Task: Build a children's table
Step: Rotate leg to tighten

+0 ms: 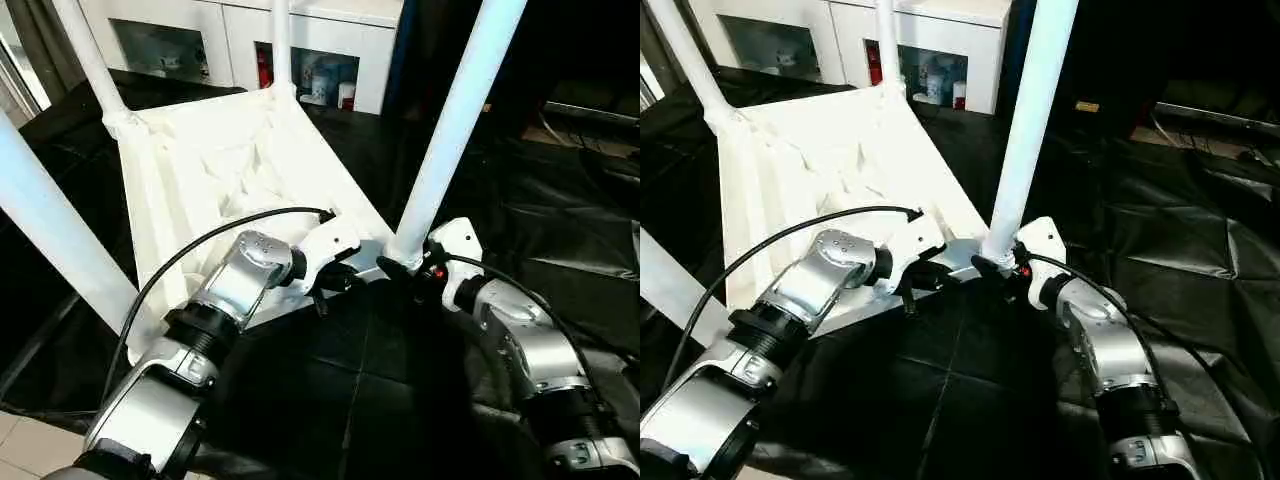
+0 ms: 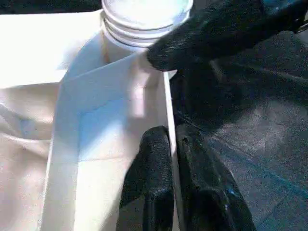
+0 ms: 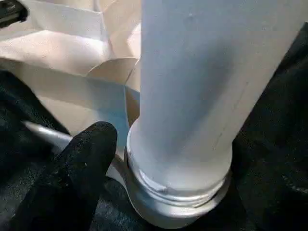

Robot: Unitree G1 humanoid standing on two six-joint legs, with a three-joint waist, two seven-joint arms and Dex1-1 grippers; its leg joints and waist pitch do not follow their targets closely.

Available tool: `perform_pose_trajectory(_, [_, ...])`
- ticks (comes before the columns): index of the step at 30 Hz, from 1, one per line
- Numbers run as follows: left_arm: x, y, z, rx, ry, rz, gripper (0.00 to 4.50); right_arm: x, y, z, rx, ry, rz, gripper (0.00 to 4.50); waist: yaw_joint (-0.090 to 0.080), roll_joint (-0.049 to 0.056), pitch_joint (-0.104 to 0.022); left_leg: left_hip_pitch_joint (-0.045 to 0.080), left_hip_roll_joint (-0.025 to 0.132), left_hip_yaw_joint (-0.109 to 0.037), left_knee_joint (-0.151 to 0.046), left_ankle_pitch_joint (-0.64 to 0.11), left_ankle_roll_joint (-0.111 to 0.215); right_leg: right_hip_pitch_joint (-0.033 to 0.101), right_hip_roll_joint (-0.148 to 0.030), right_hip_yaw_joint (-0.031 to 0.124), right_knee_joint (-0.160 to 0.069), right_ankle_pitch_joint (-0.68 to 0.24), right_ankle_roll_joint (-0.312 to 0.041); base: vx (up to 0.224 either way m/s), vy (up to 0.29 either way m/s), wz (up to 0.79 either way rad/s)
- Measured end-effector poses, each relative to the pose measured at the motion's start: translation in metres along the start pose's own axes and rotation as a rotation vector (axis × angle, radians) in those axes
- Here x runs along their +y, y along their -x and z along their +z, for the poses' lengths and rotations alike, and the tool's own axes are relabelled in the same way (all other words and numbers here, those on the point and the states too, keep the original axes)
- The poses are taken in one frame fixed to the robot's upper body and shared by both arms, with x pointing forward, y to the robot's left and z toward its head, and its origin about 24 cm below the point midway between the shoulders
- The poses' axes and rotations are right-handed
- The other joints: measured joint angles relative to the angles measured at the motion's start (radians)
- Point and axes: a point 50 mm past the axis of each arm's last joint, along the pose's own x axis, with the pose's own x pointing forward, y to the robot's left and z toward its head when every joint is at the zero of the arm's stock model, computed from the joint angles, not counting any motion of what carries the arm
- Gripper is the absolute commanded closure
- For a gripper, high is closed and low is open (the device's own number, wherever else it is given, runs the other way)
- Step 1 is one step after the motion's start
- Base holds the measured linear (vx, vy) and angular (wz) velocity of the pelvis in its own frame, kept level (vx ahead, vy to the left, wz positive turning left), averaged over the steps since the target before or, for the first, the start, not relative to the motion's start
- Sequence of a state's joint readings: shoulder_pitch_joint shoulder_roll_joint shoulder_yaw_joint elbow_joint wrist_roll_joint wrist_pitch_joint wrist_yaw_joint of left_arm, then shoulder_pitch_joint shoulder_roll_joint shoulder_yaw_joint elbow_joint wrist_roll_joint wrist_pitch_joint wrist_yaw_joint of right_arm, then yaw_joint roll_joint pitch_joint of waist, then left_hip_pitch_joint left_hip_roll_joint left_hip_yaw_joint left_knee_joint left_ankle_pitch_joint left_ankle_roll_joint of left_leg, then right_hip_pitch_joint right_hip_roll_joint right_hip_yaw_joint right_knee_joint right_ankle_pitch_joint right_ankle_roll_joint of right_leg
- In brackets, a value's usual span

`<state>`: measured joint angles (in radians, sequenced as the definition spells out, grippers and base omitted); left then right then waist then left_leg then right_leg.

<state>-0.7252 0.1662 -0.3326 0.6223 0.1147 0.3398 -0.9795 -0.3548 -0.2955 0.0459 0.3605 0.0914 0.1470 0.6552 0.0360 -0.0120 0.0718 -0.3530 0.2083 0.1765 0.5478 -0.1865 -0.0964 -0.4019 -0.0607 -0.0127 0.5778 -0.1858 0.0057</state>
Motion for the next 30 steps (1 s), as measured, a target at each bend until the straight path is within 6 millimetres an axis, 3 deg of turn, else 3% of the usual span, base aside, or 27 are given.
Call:
perform_pose_trajectory(8, [-0.005,0.006,-0.010,-0.028,-0.032,-0.033,4.50,-0.004,0.011,0.000,0.007,0.041,0.106,0.65,-0.002,0.006,0.001,0.000,0.000,0.000,0.000,0.000,0.000,0.000,0.000,0.000,0.000,0.000,0.000,0.000,0.000,0.00])
perform_pose_trajectory(21, [-0.018,0.027,-0.022,-0.033,-0.129,-0.155,4.50,0.006,0.013,0.002,0.019,0.099,0.302,0.65,0.000,0.007,0.003,-0.002,0.000,0.001,-0.003,0.000,0.000,-0.002,-0.001,0.000,-0.001,-0.002,0.001,0.000,0.000,0.00])
perform_pose_trajectory(30, [-0.021,0.035,-0.030,-0.040,-0.125,-0.146,4.50,0.011,0.017,0.000,0.019,0.091,0.383,1.47,-0.003,0.006,0.003,-0.001,0.000,0.002,-0.003,0.000,0.000,-0.002,0.000,0.000,0.000,-0.002,0.001,0.000,0.000,0.00])
